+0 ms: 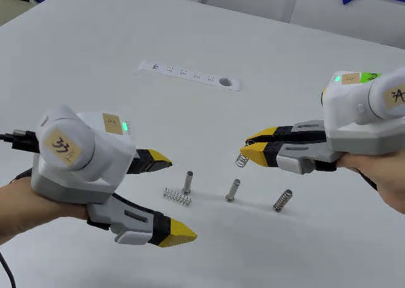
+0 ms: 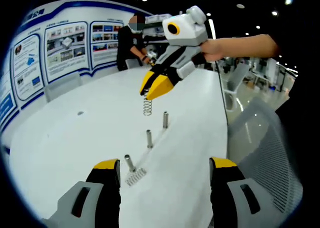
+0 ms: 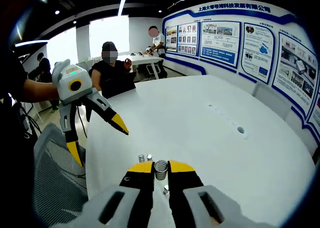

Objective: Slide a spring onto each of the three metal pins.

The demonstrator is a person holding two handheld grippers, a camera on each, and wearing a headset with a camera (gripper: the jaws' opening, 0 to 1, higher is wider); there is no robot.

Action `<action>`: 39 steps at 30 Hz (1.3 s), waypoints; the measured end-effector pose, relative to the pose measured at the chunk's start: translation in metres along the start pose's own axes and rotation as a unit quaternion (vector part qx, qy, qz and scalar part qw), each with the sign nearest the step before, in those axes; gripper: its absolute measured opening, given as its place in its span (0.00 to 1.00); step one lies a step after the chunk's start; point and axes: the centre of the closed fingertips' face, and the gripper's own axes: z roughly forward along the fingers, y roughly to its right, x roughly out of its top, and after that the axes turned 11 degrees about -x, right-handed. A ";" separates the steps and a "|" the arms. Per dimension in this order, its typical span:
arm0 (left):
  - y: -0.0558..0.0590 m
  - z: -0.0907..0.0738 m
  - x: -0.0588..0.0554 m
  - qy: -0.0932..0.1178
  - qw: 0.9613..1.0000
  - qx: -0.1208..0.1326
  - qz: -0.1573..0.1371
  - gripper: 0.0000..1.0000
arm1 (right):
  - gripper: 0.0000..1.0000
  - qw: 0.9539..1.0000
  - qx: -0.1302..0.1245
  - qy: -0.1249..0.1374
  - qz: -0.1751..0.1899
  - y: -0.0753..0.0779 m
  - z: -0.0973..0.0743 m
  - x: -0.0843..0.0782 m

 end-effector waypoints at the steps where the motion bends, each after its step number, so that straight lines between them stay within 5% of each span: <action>1: -0.001 0.000 0.000 0.001 1.000 0.004 -0.002 0.76 | 0.10 1.000 0.000 -0.003 -0.001 0.000 0.002 -0.002; 6: -0.007 -0.003 0.006 0.014 1.000 0.018 -0.010 0.84 | 0.10 1.000 -0.004 -0.021 0.010 0.002 0.014 -0.015; 15: -0.012 -0.008 0.005 0.012 0.999 0.026 -0.014 0.85 | 0.10 0.998 -0.014 -0.065 0.016 0.013 0.029 -0.044; 35: -0.012 -0.007 -0.007 -0.006 0.999 0.024 -0.021 0.83 | 0.11 0.997 -0.012 -0.078 0.015 0.008 0.040 -0.059; 39: -0.013 -0.007 -0.014 -0.023 0.999 0.026 -0.014 0.83 | 0.11 0.997 -0.013 -0.081 0.013 0.007 0.045 -0.065</action>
